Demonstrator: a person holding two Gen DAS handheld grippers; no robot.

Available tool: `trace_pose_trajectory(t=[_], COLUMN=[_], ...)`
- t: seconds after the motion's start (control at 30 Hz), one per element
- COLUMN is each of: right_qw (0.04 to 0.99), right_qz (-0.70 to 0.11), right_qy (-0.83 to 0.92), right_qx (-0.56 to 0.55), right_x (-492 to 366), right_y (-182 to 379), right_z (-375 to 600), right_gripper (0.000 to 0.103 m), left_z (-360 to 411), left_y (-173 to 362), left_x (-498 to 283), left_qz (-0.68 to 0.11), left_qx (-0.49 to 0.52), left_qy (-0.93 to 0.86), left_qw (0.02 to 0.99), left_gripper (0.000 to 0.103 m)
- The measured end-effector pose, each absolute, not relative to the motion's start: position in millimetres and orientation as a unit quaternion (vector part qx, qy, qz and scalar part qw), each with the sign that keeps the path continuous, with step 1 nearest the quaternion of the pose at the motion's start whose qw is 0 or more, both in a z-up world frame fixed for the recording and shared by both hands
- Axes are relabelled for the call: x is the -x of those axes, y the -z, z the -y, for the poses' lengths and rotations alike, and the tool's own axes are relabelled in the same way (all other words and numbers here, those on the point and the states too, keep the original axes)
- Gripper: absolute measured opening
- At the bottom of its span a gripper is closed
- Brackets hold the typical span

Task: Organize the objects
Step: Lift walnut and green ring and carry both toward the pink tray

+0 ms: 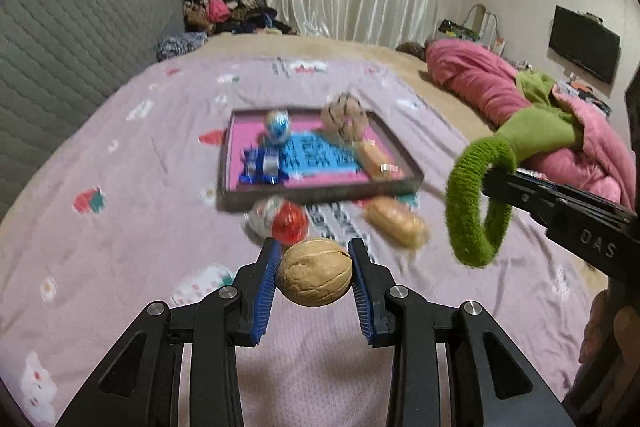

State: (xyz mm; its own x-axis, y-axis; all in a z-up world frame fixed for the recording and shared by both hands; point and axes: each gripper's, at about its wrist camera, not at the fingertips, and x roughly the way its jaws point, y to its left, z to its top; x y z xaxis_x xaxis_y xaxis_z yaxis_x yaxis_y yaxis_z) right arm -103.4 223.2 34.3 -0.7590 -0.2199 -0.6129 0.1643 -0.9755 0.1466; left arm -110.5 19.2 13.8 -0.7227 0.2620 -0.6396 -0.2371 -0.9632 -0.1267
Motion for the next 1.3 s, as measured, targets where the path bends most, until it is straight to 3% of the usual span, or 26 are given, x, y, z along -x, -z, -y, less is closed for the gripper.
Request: trace_pose_trajectory(t=[0.6, 1.3], right_qw=[0.104, 0.096], right_qz=[-0.006, -0.005], right_qy=[0.96, 0.961], right_qx=[-0.26, -0.259], right_x=[111, 157], right_y=[-118, -122], right_z=[-209, -217], right_gripper=[0.013, 0.013], left_z=[-8, -20], left_y=[-112, -127], left_x=[131, 179], left_qz=[0.007, 0.006], left_qx=[0.273, 0.268], left_qy=[-0.955, -0.959], left_qw=[0.113, 0.095], left_gripper=[0.036, 0.036])
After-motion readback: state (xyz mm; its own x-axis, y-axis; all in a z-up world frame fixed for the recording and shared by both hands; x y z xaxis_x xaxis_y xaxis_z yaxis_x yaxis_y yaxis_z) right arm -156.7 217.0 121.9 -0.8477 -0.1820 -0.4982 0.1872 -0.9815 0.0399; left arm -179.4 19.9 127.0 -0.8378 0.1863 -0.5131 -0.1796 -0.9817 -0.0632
